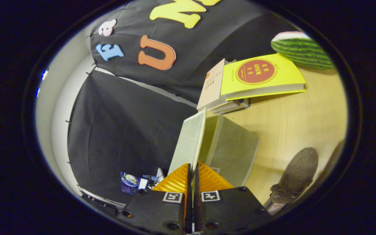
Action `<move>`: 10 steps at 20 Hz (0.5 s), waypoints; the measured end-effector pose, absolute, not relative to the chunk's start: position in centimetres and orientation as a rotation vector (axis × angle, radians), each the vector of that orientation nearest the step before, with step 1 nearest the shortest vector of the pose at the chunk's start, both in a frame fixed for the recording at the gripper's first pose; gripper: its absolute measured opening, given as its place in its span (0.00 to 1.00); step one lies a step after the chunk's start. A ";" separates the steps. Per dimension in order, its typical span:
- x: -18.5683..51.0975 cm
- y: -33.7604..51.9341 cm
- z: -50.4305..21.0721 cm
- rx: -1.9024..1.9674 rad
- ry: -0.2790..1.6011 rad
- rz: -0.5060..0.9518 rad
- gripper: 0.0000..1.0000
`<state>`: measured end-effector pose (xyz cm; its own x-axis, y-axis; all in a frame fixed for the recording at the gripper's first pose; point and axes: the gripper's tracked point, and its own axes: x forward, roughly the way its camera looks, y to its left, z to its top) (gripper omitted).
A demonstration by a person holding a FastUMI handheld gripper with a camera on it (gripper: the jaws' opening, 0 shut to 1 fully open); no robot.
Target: Open the storage box then place both shoes into the box .Put the left shoe in first, then the right shoe, with the right side of both shoes facing outward in a uniform manner.
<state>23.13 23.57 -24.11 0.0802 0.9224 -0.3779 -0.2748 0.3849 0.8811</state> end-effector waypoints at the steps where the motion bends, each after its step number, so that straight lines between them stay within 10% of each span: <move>1: 23.1 23.8 -22.9 0.713 1.134 1.026 0.07; 10: 22.4 28.1 -13.6 0.655 1.070 0.967 0.07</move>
<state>22.44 28.06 -13.62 0.1596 0.8935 -0.4198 -0.3273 0.4491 0.8314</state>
